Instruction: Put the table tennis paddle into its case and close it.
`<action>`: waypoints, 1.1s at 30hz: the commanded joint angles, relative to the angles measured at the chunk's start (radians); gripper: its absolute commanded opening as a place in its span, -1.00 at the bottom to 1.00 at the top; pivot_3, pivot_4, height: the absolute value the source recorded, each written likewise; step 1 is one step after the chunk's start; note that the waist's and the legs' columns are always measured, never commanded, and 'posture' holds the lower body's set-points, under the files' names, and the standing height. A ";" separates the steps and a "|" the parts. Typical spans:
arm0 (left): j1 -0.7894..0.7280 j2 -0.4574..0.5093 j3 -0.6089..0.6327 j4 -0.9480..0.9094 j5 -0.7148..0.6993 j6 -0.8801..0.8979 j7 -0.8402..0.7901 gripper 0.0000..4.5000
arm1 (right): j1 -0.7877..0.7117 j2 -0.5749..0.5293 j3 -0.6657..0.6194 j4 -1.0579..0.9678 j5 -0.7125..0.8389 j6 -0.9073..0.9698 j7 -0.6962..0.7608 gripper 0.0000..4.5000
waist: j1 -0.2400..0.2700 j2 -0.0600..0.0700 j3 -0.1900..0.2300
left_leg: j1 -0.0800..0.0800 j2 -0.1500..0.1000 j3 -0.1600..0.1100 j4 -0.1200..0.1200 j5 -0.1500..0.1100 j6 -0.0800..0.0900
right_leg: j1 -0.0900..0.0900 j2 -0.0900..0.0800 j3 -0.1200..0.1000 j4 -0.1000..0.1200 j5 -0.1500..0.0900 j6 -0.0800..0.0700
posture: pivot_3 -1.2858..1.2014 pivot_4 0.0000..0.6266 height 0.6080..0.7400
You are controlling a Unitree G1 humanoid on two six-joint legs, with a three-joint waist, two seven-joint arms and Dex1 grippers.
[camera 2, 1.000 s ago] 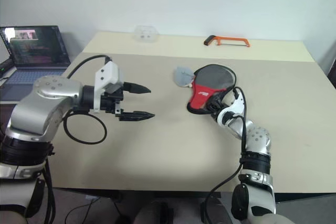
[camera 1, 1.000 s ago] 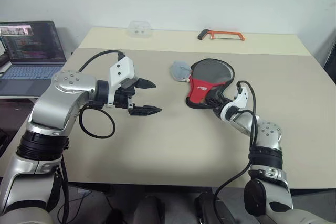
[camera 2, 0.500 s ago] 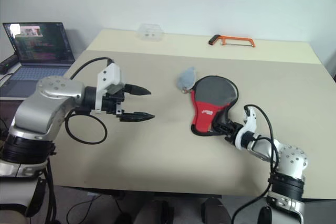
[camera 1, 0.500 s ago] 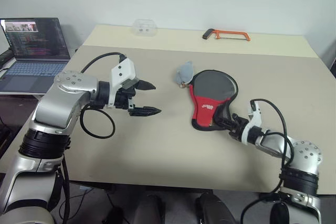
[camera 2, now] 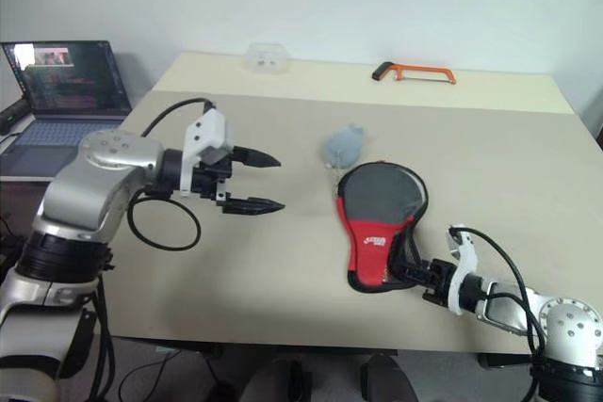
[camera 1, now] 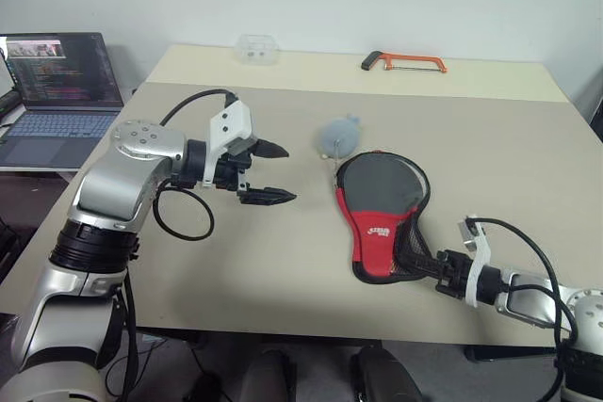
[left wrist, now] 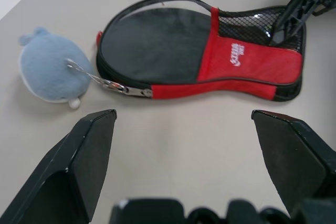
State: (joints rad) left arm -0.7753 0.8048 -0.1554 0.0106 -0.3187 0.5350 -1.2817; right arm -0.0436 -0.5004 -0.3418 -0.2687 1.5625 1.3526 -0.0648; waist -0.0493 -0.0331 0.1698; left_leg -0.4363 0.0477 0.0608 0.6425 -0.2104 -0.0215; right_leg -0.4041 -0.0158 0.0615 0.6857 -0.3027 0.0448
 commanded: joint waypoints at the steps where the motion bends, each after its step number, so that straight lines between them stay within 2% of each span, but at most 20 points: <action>1: -0.024 0.005 0.005 -0.004 0.005 -0.018 -0.015 1.00 | 0.048 -0.035 0.041 -0.094 0.126 -0.041 0.007 -0.99 | -0.001 0.000 0.000 | 0.000 0.000 0.000 0.000 0.000 0.000 | 0.000 0.000 0.000 0.000 0.000 0.000 | 0.03 -0.52 1.00; 8: -0.025 0.011 0.009 -0.006 0.015 -0.017 -0.026 1.00 | 0.130 -0.116 0.122 -0.182 0.241 -0.162 -0.012 -0.99 | -0.001 0.000 0.000 | 0.000 0.000 -0.001 0.001 0.000 0.000 | 0.001 0.000 0.000 0.000 0.000 0.000 | 0.03 -0.52 1.00; 19: -0.022 0.010 0.012 -0.008 0.022 -0.021 -0.029 1.00 | 0.213 -0.202 0.228 -0.262 0.323 -0.299 -0.016 -0.99 | 0.001 -0.001 0.000 | 0.000 0.000 -0.001 0.001 0.000 0.000 | 0.001 0.000 -0.001 0.000 0.000 0.000 | 0.03 -0.52 1.00; 25: -0.015 0.009 0.012 -0.014 0.023 -0.018 -0.032 1.00 | 0.262 -0.235 0.272 -0.308 0.326 -0.350 -0.009 -0.99 | 0.002 -0.001 0.000 | 0.000 0.000 -0.001 0.002 0.000 0.000 | 0.001 0.000 -0.001 0.000 0.000 0.000 | 0.03 -0.52 1.00; 33: -0.022 0.003 0.007 0.000 0.034 -0.031 -0.035 1.00 | 0.252 -0.271 0.321 -0.302 0.287 -0.370 0.012 -0.99 | 0.003 -0.001 0.000 | 0.000 0.000 -0.002 0.002 0.000 0.000 | 0.001 0.000 -0.001 0.001 0.000 0.000 | 0.03 -0.52 1.00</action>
State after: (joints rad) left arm -0.7765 0.8036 -0.1555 0.0157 -0.2861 0.5191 -1.3149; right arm 0.2133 -0.7616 -0.0331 -0.5362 1.8452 0.9765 -0.0743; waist -0.0468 -0.0346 0.1698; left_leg -0.4362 0.0481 0.0592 0.6447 -0.2104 -0.0214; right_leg -0.4026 -0.0158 0.0603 0.6863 -0.3027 0.0448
